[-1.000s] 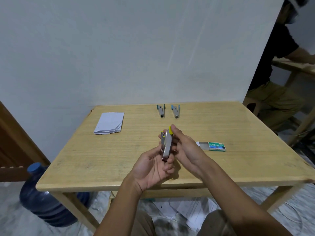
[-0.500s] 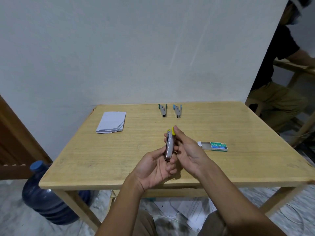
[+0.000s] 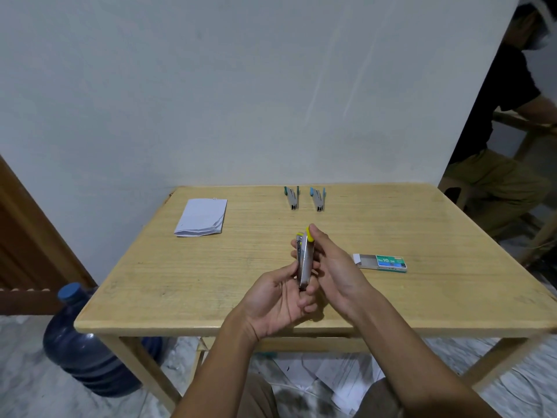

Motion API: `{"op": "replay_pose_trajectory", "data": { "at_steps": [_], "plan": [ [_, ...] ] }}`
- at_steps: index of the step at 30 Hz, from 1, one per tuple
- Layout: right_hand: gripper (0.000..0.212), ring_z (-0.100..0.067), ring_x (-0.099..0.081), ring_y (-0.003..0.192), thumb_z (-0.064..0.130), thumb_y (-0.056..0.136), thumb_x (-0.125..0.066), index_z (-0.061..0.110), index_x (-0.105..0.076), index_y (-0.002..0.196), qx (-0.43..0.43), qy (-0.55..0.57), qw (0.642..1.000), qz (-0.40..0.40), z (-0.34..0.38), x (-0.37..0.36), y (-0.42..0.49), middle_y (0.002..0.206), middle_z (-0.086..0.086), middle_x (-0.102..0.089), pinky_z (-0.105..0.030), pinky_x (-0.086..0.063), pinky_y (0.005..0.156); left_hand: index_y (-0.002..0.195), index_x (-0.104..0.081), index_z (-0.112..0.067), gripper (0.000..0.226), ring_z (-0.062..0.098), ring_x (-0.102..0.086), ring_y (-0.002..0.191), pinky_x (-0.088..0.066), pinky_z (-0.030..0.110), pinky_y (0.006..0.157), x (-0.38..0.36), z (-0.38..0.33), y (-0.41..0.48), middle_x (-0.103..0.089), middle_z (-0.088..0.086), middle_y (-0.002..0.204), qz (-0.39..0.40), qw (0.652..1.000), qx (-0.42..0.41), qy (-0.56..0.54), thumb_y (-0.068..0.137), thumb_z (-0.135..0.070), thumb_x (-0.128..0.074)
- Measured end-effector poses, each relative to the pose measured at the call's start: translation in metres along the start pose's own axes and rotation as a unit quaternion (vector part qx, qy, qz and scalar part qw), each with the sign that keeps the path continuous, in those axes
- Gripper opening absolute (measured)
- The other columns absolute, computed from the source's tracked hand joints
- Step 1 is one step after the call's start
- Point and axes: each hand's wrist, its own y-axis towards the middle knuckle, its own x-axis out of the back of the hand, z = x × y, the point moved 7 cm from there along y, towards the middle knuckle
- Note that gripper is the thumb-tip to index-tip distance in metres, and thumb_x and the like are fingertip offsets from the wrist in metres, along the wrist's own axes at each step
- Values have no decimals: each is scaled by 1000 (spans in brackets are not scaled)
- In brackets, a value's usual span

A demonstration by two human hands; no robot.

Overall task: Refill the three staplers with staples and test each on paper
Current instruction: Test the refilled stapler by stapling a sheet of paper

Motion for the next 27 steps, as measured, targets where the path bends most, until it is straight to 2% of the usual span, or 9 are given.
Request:
{"op": "replay_pose_trajectory", "data": {
  "at_steps": [5,9,12,16,19,21,23,25,27],
  "plan": [
    [52,-19,-71,100,53,94,-53,5,-69,107,28,-89,996,6,4,-7,-8,102,-7,-77,-34,-56,87,103,-65,-8,34,17,-52,55,-43,29,61,-2,-1,1,-57,10,74,-9,1000,-4,1,99,-31,-39],
    [59,-18,-71,82,56,91,-52,3,-68,111,18,-57,998,12,7,-14,-12,93,-10,-75,-28,-53,57,104,-66,-9,33,18,-55,56,-43,28,61,-2,-1,0,-60,10,78,-19,1000,-6,10,96,-34,-46],
    [64,-16,-66,71,56,93,-48,1,-63,121,-3,-9,999,34,5,-17,-10,84,-8,-67,-24,-47,48,107,-63,-7,32,20,-62,58,-50,28,61,-2,-1,-1,-63,13,81,-34,999,-9,24,97,-33,-46],
    [70,-16,-59,72,59,95,-44,1,-54,133,-18,40,996,76,5,-18,-5,78,-3,-58,-26,-44,56,106,-61,-4,33,25,-68,67,-52,29,60,5,-8,-4,-66,18,88,-88,991,-1,103,99,-31,-45],
    [67,-17,-54,67,55,97,-42,0,-54,133,0,28,997,67,11,-15,0,73,-2,-56,-30,-47,66,105,-61,4,28,27,-62,64,-47,32,55,17,-34,-15,-64,23,86,-194,959,-32,205,98,-21,-50],
    [64,-16,-50,60,53,99,-41,-1,-56,130,6,13,998,62,14,-15,3,70,-2,-54,-31,-47,70,100,-65,1,22,19,-58,58,-45,26,53,32,-68,-27,-66,16,78,-325,897,-102,282,97,-17,-54],
    [64,-14,-43,54,53,99,-40,-1,-56,129,3,-4,998,55,15,-16,7,69,0,-52,-30,-46,65,94,-67,-7,18,14,-59,61,-45,16,54,54,-109,-43,-67,8,78,-455,782,-192,381,95,-22,-58],
    [61,-13,-38,51,54,98,-41,2,-56,126,-1,-25,998,50,16,-17,12,70,1,-52,-28,-44,60,97,-63,-13,24,24,-64,89,-49,24,78,78,-141,-55,-66,8,97,-557,657,-243,447,92,-36,-58],
    [54,-12,-37,48,54,98,-41,8,-57,122,-3,-44,998,44,15,-19,18,70,1,-54,-27,-43,58,111,-57,-15,36,35,-47,119,-38,41,101,101,-163,-62,-53,12,123,-640,548,-223,491,89,-43,-58]
  ]
}}
